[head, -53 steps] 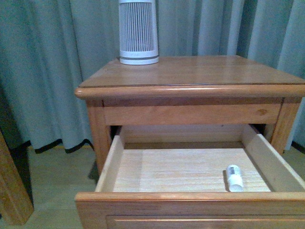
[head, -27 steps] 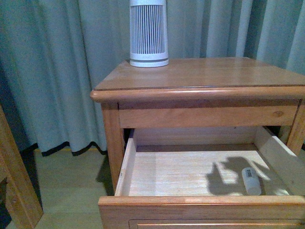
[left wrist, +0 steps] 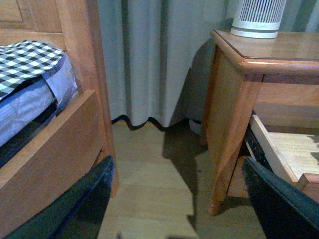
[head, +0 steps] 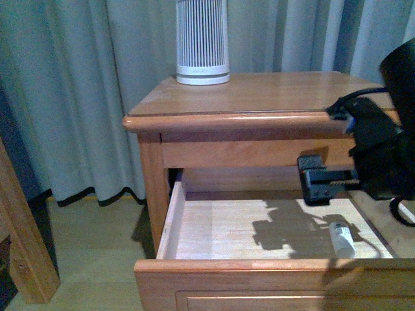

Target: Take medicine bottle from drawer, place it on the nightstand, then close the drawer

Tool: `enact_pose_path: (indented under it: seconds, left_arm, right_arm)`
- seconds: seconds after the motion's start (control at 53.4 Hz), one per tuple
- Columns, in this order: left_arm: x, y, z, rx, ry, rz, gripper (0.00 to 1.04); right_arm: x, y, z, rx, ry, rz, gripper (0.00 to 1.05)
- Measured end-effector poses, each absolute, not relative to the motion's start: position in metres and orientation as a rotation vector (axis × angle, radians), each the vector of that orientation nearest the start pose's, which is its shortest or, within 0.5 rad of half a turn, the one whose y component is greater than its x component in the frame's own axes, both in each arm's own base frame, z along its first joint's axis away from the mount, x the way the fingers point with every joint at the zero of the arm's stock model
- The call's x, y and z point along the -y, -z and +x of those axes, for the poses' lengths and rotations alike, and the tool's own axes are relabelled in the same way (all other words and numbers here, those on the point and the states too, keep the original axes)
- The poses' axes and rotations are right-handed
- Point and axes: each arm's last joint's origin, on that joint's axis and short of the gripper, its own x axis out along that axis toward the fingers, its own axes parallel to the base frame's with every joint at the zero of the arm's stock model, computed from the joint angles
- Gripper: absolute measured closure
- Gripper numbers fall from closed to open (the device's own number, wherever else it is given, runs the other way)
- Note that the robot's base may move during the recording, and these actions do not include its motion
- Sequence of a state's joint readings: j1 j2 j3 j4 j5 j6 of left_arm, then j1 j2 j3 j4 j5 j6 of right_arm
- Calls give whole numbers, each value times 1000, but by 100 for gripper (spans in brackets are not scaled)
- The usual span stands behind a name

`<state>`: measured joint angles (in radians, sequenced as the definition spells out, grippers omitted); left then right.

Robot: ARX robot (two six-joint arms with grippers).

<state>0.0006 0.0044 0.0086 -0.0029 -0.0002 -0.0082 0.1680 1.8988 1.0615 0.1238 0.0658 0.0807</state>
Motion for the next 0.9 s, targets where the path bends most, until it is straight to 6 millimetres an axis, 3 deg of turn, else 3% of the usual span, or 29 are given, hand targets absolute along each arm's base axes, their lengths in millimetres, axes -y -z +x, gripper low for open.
enact_pose_path:
  seconds: [0.056, 0.112, 0.281, 0.636, 0.898]
  left_arm:
    - [0, -166, 97, 1, -1, -9, 10]
    - [0, -166, 97, 1, -1, -7, 5]
    - [0, -166, 97, 1, -1, -7, 6]
    - [0, -166, 97, 1, -1, -7, 6]
    - [0, -166, 97, 1, -1, -7, 6]
  right_arm:
    - [-69, -131, 387, -744, -59, -24, 7]
    - [-71, -123, 390, -759, -48, -34, 7]
    - [-69, -95, 402, -805, -7, -36, 7]
    - [-65, -76, 409, -816, 18, -8, 8]
    - [-68, -75, 405, -810, -1, 1, 47]
